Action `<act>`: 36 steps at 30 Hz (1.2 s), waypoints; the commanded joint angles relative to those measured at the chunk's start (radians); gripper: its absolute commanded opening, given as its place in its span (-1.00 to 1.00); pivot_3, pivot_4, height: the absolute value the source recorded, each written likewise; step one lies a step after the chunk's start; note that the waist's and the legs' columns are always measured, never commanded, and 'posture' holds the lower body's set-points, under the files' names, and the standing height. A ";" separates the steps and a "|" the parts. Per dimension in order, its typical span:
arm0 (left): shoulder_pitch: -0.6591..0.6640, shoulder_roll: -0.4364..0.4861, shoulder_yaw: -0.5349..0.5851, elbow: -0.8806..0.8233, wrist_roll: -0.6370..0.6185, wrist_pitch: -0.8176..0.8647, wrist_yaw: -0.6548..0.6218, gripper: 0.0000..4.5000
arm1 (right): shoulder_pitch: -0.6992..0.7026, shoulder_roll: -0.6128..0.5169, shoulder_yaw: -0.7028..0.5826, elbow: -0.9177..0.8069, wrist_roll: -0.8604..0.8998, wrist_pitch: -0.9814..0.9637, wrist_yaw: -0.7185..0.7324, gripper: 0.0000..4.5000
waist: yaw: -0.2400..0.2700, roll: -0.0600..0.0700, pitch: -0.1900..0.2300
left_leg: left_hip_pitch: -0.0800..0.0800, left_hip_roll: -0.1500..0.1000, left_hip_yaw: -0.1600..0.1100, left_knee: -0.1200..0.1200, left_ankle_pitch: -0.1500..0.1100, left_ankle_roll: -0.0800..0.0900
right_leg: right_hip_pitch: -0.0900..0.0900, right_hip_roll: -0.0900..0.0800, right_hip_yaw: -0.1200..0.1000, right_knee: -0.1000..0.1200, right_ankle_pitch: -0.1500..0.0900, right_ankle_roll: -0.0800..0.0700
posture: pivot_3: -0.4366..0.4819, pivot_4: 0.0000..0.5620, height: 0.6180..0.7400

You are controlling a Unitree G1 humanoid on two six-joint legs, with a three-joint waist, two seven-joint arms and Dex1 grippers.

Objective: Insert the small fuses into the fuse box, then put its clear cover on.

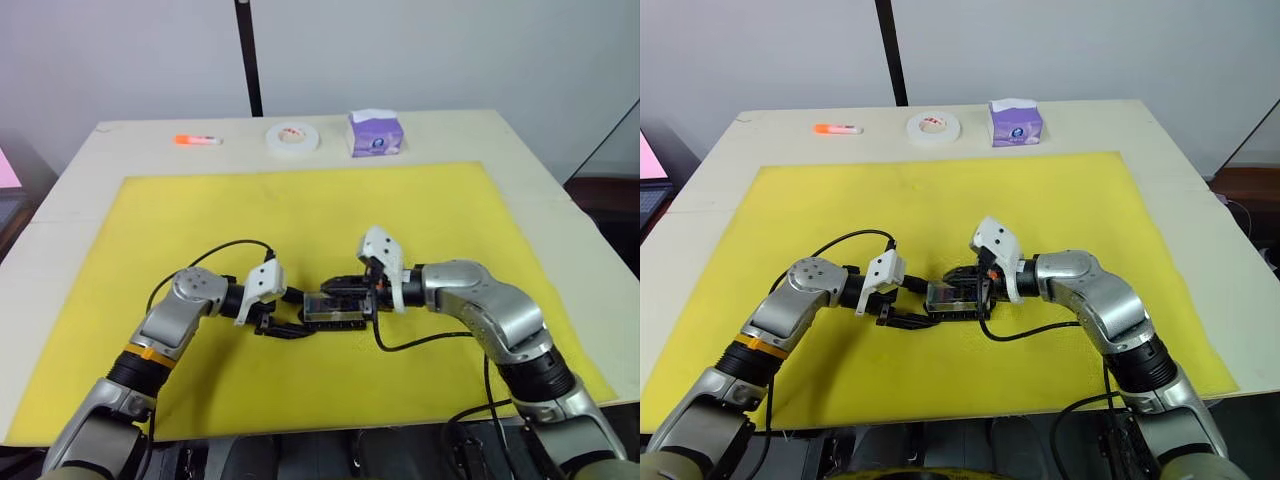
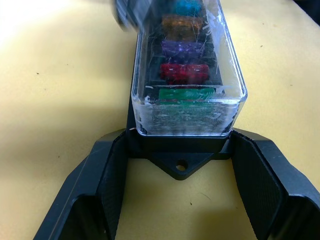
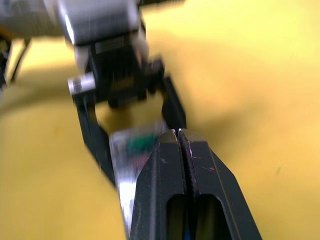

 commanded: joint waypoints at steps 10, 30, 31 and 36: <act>0.008 0.016 -0.018 0.049 0.025 -0.003 -0.023 0.22 | 0.064 -0.044 -0.059 -0.080 0.032 -0.022 0.008 -0.98 | -0.001 0.000 0.000 | 0.000 0.000 0.000 0.000 0.000 0.000 | -0.001 0.000 0.000 0.000 0.000 0.000 | -0.05 -0.47 1.00; 0.026 0.014 -0.004 0.068 0.035 -0.022 0.008 0.37 | 0.160 -0.024 -0.030 -0.007 -0.058 -0.169 -0.023 -0.99 | -0.001 -0.006 -0.006 | 0.015 0.001 0.001 -0.011 -0.001 0.000 | 0.012 -0.002 0.000 -0.009 -0.002 -0.002 | -0.05 -0.47 1.00; 0.028 0.015 0.003 0.065 0.032 -0.020 0.012 0.54 | 0.142 -0.026 -0.046 -0.024 -0.052 -0.156 -0.035 -1.00 | -0.001 -0.005 -0.005 | 0.015 0.001 0.001 -0.011 -0.001 0.000 | 0.011 -0.003 0.000 -0.009 -0.002 -0.002 | -0.05 -0.47 1.00; 0.038 0.044 0.052 0.036 -0.011 0.017 0.013 1.00 | 0.082 -0.048 -0.138 -0.095 0.006 -0.071 -0.067 -0.92 | -0.001 -0.001 -0.001 | 0.008 0.001 0.001 -0.010 -0.001 0.000 | 0.006 -0.003 0.000 -0.009 -0.001 -0.003 | -0.05 -0.47 1.00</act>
